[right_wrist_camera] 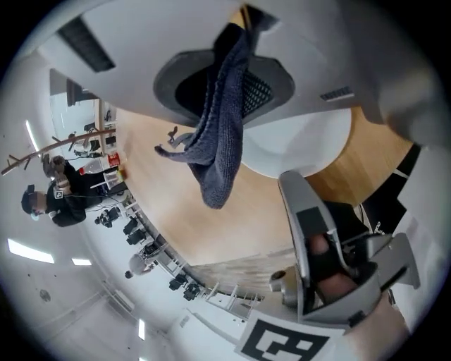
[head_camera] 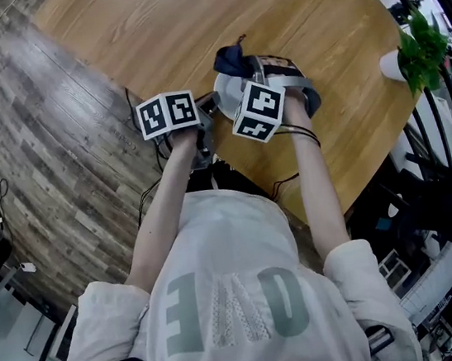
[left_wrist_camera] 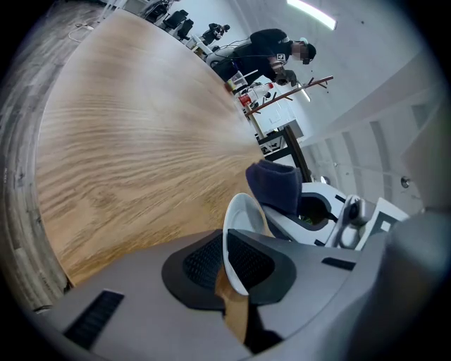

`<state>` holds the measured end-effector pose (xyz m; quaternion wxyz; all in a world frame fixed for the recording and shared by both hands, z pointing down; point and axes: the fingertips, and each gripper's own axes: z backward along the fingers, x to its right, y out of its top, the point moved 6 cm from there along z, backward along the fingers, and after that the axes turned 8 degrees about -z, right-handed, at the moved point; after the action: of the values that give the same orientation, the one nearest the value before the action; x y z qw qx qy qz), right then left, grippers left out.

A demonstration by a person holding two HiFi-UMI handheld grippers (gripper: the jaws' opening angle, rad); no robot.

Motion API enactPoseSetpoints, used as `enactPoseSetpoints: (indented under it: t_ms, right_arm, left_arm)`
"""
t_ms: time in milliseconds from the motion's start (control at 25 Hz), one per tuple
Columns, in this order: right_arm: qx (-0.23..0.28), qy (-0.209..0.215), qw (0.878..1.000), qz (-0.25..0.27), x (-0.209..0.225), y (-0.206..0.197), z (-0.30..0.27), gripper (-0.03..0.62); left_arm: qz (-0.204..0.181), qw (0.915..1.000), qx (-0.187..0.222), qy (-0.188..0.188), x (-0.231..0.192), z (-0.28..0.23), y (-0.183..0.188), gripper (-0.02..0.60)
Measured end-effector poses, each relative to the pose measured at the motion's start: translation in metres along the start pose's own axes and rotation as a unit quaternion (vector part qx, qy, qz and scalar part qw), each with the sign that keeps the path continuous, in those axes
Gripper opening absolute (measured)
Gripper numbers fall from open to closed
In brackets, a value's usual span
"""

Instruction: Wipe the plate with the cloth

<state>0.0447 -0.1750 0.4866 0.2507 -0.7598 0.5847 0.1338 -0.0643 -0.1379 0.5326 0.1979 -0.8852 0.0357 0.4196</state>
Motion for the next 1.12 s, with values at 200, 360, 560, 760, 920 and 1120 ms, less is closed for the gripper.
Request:
enactPoseSetpoints:
  t_ms: [200,360,560,760,920,1120]
  right_arm:
    - [-0.011,0.002,1.000,0.022,-0.014,-0.003,-0.016,0.055]
    - [-0.010,0.020,0.999,0.037,-0.038,-0.002,-0.009,0.055]
    - [-0.009,0.042,0.998,0.049,-0.062,-0.004,0.006,0.055]
    - [-0.003,0.096,0.994,0.053,-0.088,-0.005,0.025,0.057]
    - [0.000,0.111,0.992,0.065,-0.100,-0.008,0.037,0.055]
    - [0.000,0.124,0.989,0.086,-0.108,-0.009,0.044,0.055]
  left_arm:
    - [0.002,1.0000,0.000,-0.002,0.000,-0.001,0.000,0.028]
    - [0.001,1.0000,0.002,-0.001,-0.001,0.000,0.001,0.028]
    - [0.001,1.0000,0.004,-0.001,0.000,0.000,0.000,0.028]
    - [-0.002,1.0000,0.006,0.001,0.000,0.001,-0.001,0.028]
    - [-0.003,1.0000,0.008,0.003,0.000,0.000,0.000,0.028]
    - [-0.012,0.9999,0.008,0.008,0.001,-0.001,0.000,0.028]
